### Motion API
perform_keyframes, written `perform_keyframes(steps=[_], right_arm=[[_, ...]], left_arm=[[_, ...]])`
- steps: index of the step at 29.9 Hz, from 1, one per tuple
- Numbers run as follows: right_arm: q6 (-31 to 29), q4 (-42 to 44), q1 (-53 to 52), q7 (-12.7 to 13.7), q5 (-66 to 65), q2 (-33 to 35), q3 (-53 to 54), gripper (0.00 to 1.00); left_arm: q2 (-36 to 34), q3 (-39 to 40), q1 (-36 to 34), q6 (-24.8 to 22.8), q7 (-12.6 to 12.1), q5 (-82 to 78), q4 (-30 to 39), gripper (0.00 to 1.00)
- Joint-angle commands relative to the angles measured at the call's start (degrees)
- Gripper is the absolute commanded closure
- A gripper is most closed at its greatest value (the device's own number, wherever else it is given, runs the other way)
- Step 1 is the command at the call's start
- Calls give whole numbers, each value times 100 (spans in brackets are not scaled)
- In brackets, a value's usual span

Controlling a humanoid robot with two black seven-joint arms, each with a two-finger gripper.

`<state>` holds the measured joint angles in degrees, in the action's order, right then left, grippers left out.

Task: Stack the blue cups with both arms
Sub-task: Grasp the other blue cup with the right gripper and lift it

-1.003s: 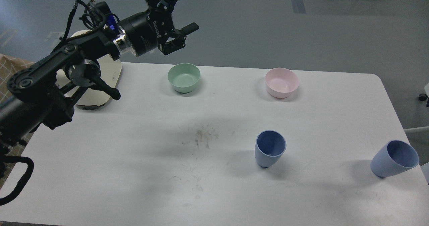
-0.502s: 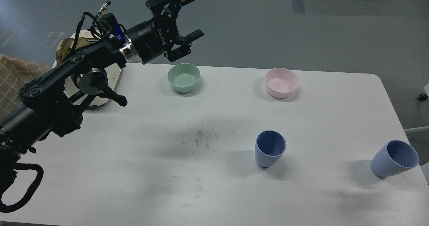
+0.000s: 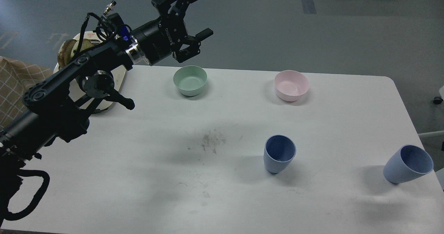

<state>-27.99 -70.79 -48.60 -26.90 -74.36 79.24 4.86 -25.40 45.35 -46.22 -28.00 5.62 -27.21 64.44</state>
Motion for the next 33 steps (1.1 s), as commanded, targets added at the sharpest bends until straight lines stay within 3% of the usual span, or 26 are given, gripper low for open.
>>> perform_keyframes(steps=[1,8,16,22,24,25,29,33], right_arm=[[-1,206,140,0,0,-259,-3,0],[-1,478,280,-9,0,-619,-3,1],[145,742,570,0,0,-1033,24,12],[163,918,650,9,0,-1332,41,46],[171,962,685,9,0,-1437,59,59],[171,997,711,9,0,-1499,76,71],[154,1024,720,9,0,-1534,85,96],[119,1015,729,9,0,-1526,85,100]], left_arm=[[8,0,16,0,0,5,16,2],[-9,70,25,0,0,5,16,2],[8,176,183,0,0,5,24,2],[-9,193,218,0,9,14,42,2],[-9,246,218,0,9,23,51,2],[-1,289,218,0,0,14,60,2],[0,299,218,0,0,14,60,2],[0,299,218,0,0,5,68,2]])
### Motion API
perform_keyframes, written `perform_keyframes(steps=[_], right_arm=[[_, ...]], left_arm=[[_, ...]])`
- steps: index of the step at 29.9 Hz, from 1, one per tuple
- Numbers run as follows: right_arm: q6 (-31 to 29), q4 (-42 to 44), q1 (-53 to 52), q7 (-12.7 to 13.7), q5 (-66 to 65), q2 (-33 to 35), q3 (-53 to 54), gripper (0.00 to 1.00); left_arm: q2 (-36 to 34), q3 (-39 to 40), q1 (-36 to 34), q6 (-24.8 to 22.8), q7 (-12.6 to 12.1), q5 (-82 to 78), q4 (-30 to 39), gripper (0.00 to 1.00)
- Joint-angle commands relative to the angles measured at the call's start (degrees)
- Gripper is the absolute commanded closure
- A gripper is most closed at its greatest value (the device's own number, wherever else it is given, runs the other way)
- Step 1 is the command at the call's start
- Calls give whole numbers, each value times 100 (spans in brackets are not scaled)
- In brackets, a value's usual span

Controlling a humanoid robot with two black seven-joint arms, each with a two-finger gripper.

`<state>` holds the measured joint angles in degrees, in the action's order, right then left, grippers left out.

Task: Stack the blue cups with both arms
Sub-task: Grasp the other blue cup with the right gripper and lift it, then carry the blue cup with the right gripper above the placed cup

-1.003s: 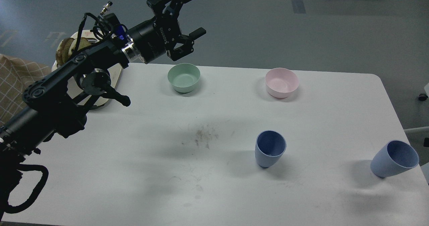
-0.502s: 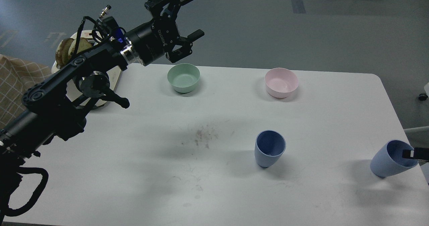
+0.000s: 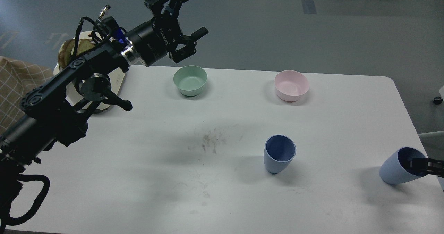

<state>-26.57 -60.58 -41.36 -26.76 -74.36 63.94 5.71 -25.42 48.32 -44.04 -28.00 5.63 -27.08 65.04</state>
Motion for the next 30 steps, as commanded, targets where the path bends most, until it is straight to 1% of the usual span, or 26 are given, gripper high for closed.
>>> perform_keyframes(steps=[1,6,8,10,12,14,17,20,21,24,26,30], right_arm=[[-50,-15,-4,-4,0,40,1,100],[-86,-191,-83,-4,-8,216,62,100],[-143,-445,-223,-13,-35,461,115,100],[-143,-909,-792,-4,-262,838,133,100],[-143,-1243,-1196,-4,-490,1058,141,100],[-143,-1455,-1470,-4,-641,1165,141,100],[-143,-1808,-2156,-4,-992,1218,141,100],[-143,-1896,-2569,-4,-1160,1148,150,100],[-143,-1905,-2753,-4,-1168,1026,141,100],[-143,-1887,-3122,22,-1186,438,115,100],[-143,-1870,-3290,31,-1195,243,106,100],[-143,-1756,-3738,57,-1213,-573,71,100]], left_arm=[[2,10,0,0,0,-8,9,2],[-16,10,0,0,0,1,26,2],[-34,10,9,0,0,1,79,2],[-25,19,0,0,-9,1,105,2],[1,19,0,0,-9,1,105,2],[10,10,0,0,-9,1,105,2],[107,10,-9,0,-9,-17,105,2],[125,10,-9,0,-18,-17,105,2],[116,10,-9,0,-18,-17,105,2],[72,2,-9,0,-18,-17,105,2],[63,10,-9,0,-18,-17,105,2],[63,2,-9,0,-61,-26,105,2]])
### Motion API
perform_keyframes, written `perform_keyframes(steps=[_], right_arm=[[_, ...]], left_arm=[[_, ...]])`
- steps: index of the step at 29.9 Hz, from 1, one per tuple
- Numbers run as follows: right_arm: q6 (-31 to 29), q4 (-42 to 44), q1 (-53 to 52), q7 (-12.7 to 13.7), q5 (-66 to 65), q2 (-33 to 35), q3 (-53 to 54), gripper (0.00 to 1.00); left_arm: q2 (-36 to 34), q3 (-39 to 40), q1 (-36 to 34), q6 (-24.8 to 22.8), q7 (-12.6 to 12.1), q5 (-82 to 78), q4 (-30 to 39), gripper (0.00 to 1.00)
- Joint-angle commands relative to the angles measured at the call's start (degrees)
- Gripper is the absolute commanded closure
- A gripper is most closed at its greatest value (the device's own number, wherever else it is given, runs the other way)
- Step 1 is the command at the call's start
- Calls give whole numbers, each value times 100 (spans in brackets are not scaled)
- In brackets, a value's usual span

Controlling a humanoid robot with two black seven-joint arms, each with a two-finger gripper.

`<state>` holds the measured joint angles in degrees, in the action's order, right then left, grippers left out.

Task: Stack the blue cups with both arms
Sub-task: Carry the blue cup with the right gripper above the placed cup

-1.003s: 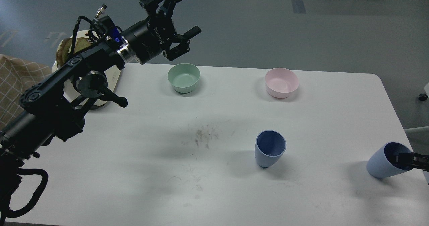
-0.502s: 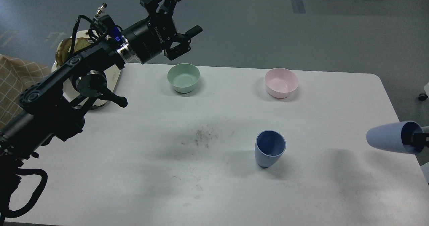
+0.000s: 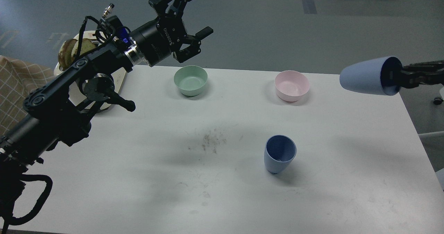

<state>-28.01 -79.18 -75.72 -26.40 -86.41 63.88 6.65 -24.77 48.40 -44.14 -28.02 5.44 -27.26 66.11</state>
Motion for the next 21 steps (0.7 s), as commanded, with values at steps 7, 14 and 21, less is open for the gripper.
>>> perform_keyframes(steps=[7,14,21], right_arm=[[1,806,-1146,21,10,-1957,-901,100],[1,1001,-1979,-23,98,-3012,-1849,100],[1,53,-2754,-40,142,-2855,-2985,100]], left_arm=[[16,-15,-7,2,-96,-16,-2,2],[8,-15,-7,2,-131,-69,-2,2],[52,-15,-16,2,-131,-78,-2,2]])
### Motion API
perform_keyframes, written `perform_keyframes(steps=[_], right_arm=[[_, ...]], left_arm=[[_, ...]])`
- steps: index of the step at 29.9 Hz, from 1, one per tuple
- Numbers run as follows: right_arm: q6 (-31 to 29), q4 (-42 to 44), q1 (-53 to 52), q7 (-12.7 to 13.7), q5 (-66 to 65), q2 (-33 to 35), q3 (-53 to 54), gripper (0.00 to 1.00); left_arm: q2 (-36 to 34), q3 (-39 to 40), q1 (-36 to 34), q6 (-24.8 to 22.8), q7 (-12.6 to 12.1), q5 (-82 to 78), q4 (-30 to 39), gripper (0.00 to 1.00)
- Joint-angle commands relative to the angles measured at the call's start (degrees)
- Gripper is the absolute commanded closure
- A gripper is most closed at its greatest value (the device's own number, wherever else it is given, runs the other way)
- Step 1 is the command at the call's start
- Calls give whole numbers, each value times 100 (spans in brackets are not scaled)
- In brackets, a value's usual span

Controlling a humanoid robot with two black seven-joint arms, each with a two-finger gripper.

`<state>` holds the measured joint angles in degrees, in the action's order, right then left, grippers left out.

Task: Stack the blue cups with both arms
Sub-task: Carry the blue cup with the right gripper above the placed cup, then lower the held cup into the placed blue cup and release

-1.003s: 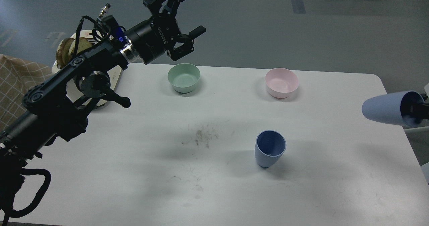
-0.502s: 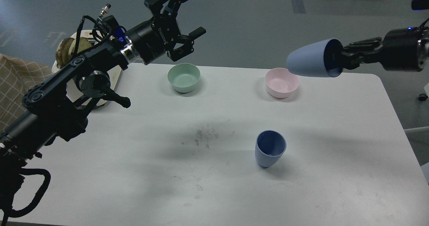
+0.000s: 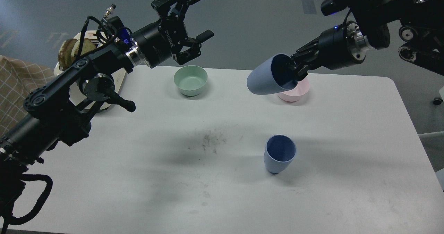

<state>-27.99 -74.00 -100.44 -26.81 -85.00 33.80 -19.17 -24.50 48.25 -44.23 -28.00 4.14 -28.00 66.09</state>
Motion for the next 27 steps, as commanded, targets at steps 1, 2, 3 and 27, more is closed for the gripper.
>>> perform_keyframes(steps=[1,2,3,27], right_arm=[[-1,-649,-388,0,-8,267,-569,100],[-1,-729,-441,0,-8,329,-649,100],[-1,-799,-485,0,-8,390,-728,100],[-1,-1081,-591,9,-96,277,-1484,100]], left_arm=[[33,0,2,0,-1,-3,1,2],[33,0,-6,0,-1,5,1,2],[33,0,-6,0,-1,-3,1,2],[7,18,-33,0,-1,-74,1,2]])
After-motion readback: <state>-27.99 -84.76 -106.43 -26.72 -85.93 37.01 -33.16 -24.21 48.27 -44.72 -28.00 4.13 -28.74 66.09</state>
